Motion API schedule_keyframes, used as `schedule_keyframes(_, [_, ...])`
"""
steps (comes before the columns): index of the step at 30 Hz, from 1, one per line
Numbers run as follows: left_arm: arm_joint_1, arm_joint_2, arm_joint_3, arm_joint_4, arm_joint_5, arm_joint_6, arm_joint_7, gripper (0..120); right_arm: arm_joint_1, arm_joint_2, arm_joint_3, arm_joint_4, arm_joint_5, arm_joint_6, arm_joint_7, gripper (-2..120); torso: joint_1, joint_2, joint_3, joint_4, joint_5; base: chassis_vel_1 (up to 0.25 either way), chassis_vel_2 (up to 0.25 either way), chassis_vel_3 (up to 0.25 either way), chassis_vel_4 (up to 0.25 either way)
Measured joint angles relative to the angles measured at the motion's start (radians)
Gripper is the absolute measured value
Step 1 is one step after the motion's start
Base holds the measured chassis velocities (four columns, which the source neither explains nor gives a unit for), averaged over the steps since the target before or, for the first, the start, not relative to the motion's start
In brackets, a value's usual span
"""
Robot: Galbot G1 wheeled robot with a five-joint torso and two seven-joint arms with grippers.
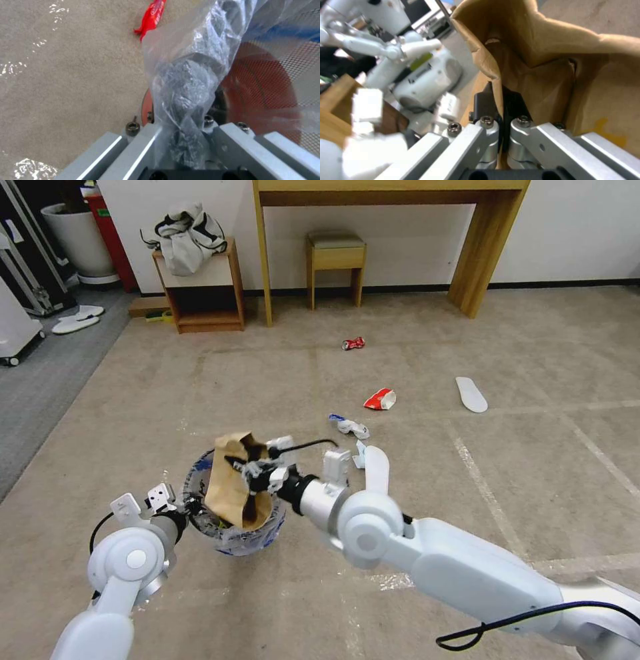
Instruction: Pick up the trash bin and place the garbage on the floor into it.
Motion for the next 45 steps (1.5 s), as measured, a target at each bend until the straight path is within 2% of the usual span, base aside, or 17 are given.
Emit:
schedule_keyframes(15, [0.009,-0.006,0.001,-0.027,-0.002,0.002,-0.002,0,0.011,0.104,-0.05,-0.113,-0.057,0.024,-0.019,0,0.0,0.0,0.0,0.0,0.0,0.0,0.0,0.0,0.0])
schedule_keyframes(23, [0.016,-0.003,-0.011,-0.035,-0.007,0.002,-0.003,0,0.031,0.136,-0.063,-0.165,-0.082,0.032,-0.031,0,0.0,0.0,0.0,0.0,0.0,0.0,0.0,0.0,0.0])
schedule_keyframes(45, [0.034,-0.001,-0.028,-0.048,-0.011,0.003,-0.002,0,0.066,0.158,-0.096,-0.312,-0.141,0.072,-0.073,0,0.0,0.0,0.0,-0.0001,0.0001,0.0,0.0,0.0,0.0])
